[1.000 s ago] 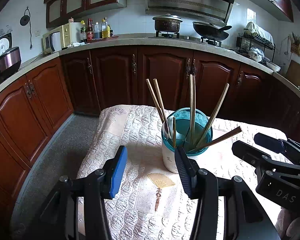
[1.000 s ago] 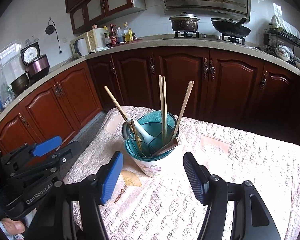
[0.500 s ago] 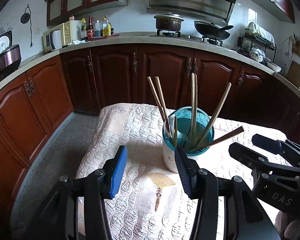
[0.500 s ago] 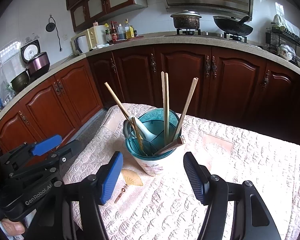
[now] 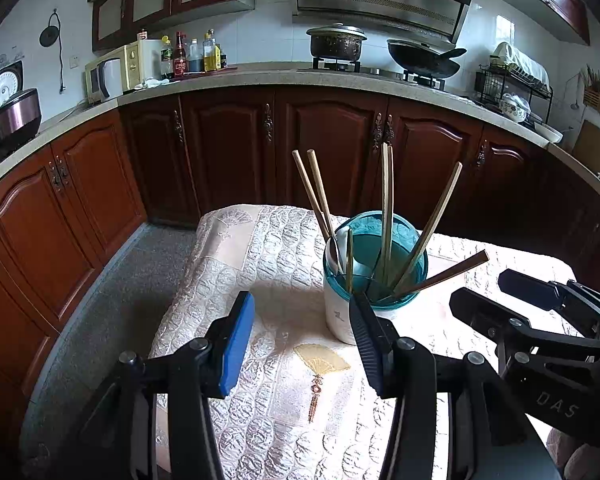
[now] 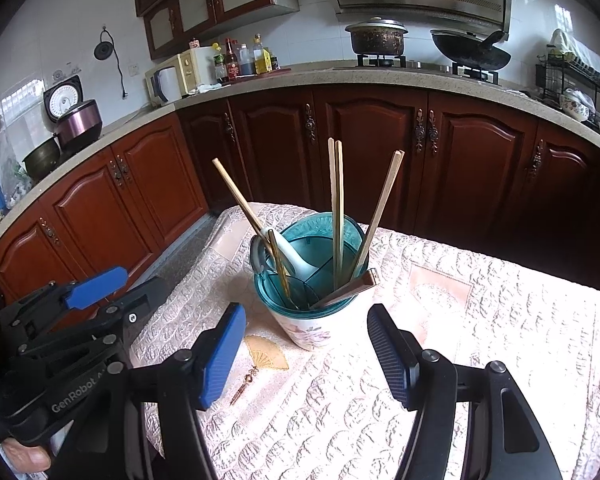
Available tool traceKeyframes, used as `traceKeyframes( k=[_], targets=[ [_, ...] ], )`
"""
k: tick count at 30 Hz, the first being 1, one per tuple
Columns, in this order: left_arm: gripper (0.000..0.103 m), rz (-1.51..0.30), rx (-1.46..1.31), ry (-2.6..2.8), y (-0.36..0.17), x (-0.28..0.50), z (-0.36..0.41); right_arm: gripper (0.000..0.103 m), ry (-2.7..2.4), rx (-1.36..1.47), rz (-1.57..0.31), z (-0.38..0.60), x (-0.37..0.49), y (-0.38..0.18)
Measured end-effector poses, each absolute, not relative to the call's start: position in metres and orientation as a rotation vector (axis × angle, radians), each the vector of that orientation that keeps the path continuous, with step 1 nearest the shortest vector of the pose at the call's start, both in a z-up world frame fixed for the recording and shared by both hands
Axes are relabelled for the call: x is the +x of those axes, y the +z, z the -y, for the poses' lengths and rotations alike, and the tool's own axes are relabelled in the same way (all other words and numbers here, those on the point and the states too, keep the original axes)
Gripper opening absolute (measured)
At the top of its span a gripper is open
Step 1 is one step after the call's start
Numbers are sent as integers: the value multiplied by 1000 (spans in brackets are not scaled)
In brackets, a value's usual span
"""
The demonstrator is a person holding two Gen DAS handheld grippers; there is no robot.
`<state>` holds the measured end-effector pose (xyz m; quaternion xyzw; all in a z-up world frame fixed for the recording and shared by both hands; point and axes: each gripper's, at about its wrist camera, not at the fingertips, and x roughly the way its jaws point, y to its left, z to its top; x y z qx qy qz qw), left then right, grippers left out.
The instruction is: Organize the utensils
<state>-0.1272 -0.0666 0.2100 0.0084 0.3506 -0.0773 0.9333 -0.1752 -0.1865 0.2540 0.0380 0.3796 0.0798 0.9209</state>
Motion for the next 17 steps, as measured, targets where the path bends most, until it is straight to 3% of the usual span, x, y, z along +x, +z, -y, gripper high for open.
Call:
traceKeyframes(
  k=[17],
  targets=[
    [50, -689, 29, -184, 207, -130, 71, 68, 144, 110, -749, 208, -186, 248]
  ],
)
